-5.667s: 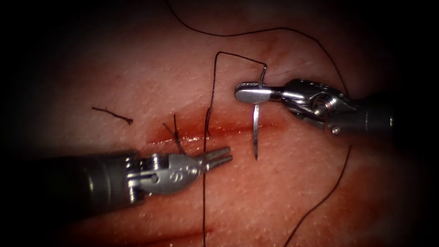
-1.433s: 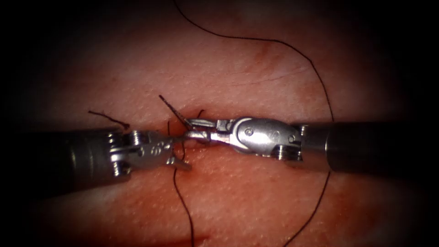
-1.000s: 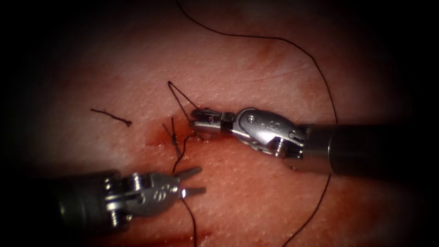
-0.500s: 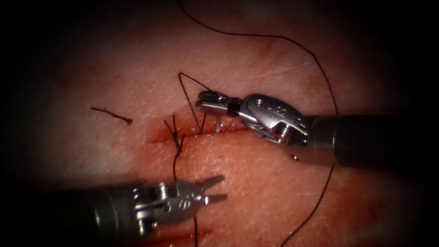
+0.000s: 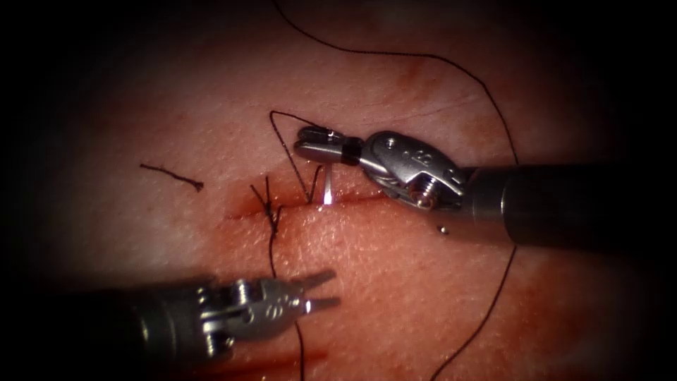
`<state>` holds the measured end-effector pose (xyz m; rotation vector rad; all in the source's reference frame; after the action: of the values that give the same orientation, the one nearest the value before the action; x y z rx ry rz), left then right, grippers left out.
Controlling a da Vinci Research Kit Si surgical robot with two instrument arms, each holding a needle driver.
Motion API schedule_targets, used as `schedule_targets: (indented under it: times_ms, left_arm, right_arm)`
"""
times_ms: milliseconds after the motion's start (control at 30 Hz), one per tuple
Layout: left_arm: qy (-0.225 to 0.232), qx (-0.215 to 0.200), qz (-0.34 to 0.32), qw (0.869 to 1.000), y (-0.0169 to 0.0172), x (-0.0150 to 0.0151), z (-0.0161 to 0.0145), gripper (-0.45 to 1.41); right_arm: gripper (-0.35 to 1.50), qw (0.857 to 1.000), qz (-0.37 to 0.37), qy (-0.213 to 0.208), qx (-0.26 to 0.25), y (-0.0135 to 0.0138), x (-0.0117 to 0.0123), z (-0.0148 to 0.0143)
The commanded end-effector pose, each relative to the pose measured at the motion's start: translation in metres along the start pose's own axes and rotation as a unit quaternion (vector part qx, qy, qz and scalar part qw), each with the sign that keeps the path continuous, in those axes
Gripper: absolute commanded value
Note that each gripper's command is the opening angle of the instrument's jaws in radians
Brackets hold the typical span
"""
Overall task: Wound Closure
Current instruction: Push needle through flesh below wound
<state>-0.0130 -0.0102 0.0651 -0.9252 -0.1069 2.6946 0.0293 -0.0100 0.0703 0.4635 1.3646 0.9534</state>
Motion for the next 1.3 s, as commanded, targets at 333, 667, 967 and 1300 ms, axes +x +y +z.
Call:
schedule_targets:
  times_ms: [333, 667, 967, 1300]
  left_arm:
    - [-0.003, -0.008, -0.009, 1.0, 0.0, -0.0017, 0.0019, 0.02]
    - [-0.008, -0.013, -0.01, 1.0, -0.0001, -0.0029, 0.0025, 0.02]
    - [-0.01, -0.017, -0.011, 1.0, -0.0001, -0.0038, 0.0033, 0.02]
    - [-0.013, -0.021, -0.011, 1.0, -0.0003, -0.0053, 0.0038, 0.0]
  right_arm:
    - [-0.35, 0.999, 0.031, -0.026, 0.009, 0.0004, 0.0002, 0.001]
    - [-0.35, 0.992, 0.113, -0.036, 0.038, 0.0007, 0.0002, 0.001]
    - [-0.35, 0.983, 0.175, -0.019, 0.043, 0.0009, 0.0003, 0.0015]
    - [-0.35, 0.964, 0.257, -0.027, 0.064, 0.0012, 0.0006, 0.0018]
